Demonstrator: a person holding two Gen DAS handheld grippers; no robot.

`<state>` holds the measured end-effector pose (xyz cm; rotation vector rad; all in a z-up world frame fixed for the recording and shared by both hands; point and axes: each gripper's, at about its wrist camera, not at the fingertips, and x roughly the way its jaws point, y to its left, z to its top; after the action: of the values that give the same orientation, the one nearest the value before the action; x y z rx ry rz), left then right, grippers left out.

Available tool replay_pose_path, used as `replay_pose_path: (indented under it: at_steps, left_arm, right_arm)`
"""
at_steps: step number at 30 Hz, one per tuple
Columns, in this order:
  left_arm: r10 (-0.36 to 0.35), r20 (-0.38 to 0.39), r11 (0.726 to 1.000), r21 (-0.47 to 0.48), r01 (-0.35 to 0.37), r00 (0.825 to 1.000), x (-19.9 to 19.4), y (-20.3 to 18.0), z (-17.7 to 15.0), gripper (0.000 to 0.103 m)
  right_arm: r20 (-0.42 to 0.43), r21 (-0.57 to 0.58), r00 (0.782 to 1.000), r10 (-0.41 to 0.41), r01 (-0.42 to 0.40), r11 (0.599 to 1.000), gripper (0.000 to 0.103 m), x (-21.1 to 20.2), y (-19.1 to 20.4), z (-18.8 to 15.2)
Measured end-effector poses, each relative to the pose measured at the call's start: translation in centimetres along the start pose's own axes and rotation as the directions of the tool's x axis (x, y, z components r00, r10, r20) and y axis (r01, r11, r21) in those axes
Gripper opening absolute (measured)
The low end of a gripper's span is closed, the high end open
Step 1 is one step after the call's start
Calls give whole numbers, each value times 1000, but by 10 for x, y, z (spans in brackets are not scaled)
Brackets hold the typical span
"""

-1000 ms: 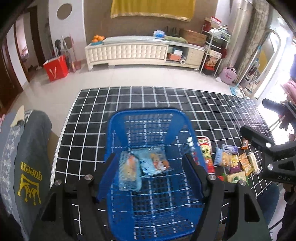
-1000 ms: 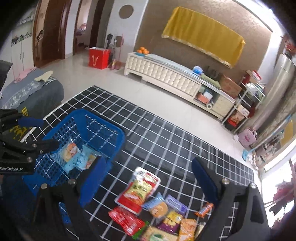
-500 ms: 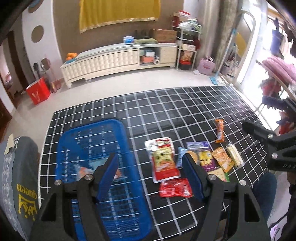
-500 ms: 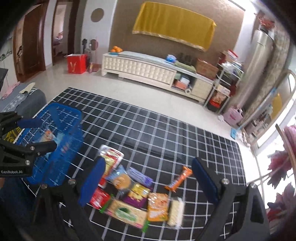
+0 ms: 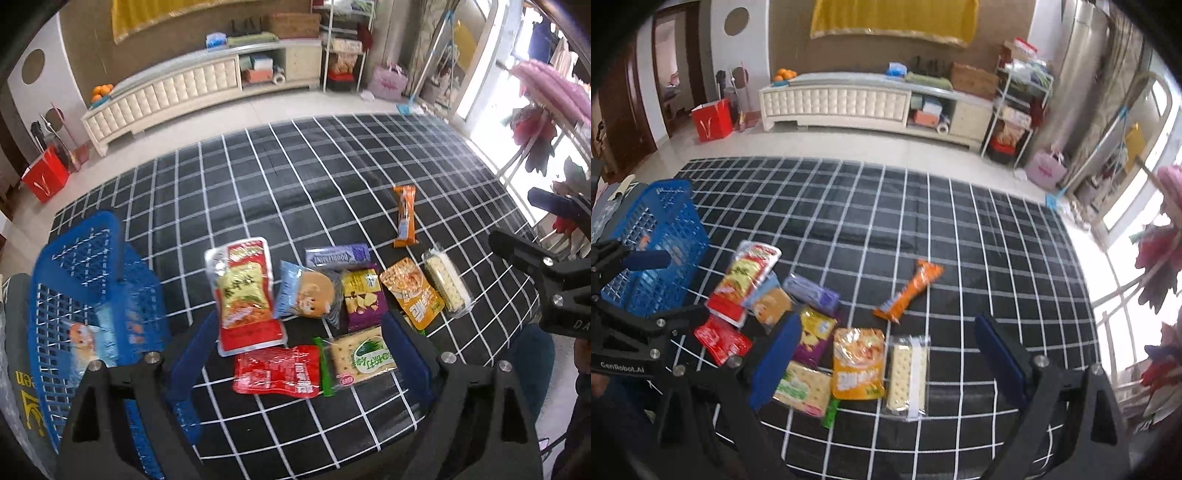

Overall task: Organize snacks
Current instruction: 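Move both open tools back to the snack pile, then grasp the round cake pastry with the left tool while the right grasps the cracker pack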

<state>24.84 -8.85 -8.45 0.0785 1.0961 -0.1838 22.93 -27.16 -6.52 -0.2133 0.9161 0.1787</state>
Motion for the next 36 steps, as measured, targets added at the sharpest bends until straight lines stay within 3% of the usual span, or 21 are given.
replay_pose_path:
  at_steps: [8, 15, 23, 24, 26, 30, 34, 36]
  left_arm:
    - [-4, -100, 1000, -7, 3, 995, 57, -14, 7, 88]
    - [37, -188, 999, 41, -29, 981, 109, -19, 11, 88]
    - [90, -217, 994, 87, -73, 972, 147, -22, 15, 88]
    - [80, -225, 994, 86, -62, 971, 151, -21, 15, 86]
    - [60, -231, 996, 77, -43, 971, 155, -20, 14, 70]
    - [37, -217, 998, 60, -25, 975, 154, -15, 14, 56]
    - [69, -187, 996, 64, -58, 980, 142, -15, 13, 55]
    - [47, -156, 998, 39, -41, 987, 130, -13, 12, 54]
  right_arm:
    - [-91, 62, 995, 48, -42, 997, 96, 43, -25, -25]
    - [-144, 106, 986, 78, -64, 992, 96, 77, -36, -37]
    - [-170, 131, 980, 108, -86, 988, 96, 94, -44, -46]
    - [-172, 133, 979, 106, -83, 988, 96, 95, -45, -46]
    - [-176, 144, 979, 105, -80, 986, 96, 95, -50, -48]
    - [-182, 167, 978, 104, -74, 983, 96, 93, -56, -48]
    - [-173, 181, 980, 100, -68, 981, 96, 83, -60, -48]
    - [-167, 190, 980, 103, -71, 979, 96, 78, -61, -47]
